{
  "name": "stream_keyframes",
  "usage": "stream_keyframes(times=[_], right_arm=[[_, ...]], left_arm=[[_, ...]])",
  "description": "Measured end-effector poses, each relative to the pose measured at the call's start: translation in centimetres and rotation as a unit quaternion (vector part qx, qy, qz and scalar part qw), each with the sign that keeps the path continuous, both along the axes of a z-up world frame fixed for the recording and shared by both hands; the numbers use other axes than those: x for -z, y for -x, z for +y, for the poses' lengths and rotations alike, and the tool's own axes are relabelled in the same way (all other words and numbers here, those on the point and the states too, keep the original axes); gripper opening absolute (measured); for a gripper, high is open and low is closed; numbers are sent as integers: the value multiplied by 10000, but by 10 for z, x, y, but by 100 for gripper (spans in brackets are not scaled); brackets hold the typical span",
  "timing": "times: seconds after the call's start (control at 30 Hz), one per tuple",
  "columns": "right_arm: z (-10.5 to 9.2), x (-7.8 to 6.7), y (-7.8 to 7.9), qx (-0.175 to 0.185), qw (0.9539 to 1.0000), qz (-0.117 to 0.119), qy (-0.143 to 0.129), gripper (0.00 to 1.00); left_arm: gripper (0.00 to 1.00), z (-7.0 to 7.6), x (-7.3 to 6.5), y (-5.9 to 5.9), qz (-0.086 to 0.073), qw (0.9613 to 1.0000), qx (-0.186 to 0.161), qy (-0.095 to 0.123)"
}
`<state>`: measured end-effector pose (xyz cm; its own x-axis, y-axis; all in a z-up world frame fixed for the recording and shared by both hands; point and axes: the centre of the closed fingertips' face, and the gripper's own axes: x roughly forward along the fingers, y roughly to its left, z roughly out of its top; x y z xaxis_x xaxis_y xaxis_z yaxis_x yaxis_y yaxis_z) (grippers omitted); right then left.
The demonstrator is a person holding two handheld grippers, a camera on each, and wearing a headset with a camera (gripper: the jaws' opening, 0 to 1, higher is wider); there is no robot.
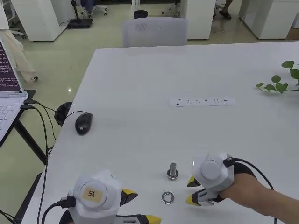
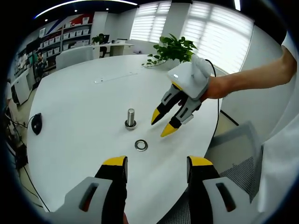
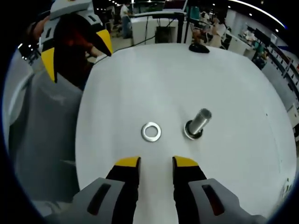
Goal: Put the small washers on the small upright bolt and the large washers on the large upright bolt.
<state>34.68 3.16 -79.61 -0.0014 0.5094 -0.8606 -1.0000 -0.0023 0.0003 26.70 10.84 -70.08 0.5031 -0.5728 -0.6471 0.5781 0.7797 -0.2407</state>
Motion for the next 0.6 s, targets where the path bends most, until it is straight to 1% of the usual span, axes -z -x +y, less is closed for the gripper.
stream_keyframes(times=[0.23, 0.3, 0.47, 0.6], right_arm=[[24, 8, 8, -116, 9999, 76, -32, 28], [28, 10, 8, -192, 9998, 46, -9, 28], [38, 11, 6, -209, 9997, 121, -43, 29], [41, 15, 7, -306, 9994, 141, 16, 29]], left_arm=[[50, 0, 0, 1, 0, 10000, -5, 1], [50, 1, -1, 2, 1, 10000, -22, 4], [50, 4, 0, 3, 10, 10000, -65, 0], [50, 5, 1, 4, 19, 10000, -79, 5]])
